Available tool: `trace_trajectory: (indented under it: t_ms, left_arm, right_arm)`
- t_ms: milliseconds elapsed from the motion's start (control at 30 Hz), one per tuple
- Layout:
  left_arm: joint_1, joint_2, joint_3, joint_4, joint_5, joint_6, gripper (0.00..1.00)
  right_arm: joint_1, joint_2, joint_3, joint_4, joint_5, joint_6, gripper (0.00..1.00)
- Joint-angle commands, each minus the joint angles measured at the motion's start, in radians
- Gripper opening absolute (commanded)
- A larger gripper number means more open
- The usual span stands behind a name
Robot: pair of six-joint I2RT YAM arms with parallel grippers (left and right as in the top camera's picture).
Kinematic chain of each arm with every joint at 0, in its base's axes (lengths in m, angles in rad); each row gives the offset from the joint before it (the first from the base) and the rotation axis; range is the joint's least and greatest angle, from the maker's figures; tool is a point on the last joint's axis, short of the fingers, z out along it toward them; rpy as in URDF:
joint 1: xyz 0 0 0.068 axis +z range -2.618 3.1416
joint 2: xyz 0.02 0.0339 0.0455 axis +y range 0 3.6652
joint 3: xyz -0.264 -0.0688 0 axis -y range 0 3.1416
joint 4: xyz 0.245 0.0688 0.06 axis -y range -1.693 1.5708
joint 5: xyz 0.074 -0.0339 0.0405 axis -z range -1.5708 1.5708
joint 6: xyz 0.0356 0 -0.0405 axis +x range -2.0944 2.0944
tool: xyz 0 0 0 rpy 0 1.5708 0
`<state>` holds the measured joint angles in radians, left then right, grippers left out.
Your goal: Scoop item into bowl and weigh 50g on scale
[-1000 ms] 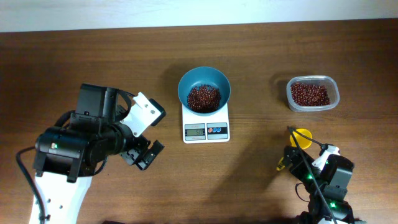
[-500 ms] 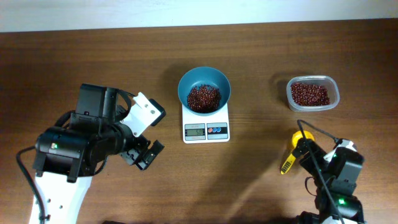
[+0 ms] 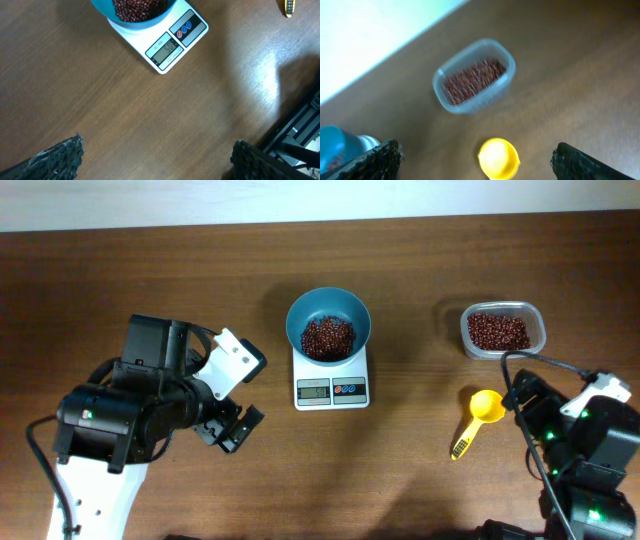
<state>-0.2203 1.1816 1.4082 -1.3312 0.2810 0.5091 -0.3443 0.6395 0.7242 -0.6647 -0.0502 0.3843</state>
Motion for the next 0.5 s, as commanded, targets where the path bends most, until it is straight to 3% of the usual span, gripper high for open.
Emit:
trace_trajectory:
  t_ms: [0, 467]
  left_arm:
    - [0.005, -0.005, 0.014, 0.002, 0.012, 0.016, 0.99]
    - [0.005, -0.005, 0.014, 0.002, 0.012, 0.016, 0.99]
  right_arm:
    - [-0.004, -0.003, 0.052, 0.010, -0.018, -0.010, 0.99]
    - [-0.004, -0.003, 0.052, -0.013, -0.071, -0.011, 0.99]
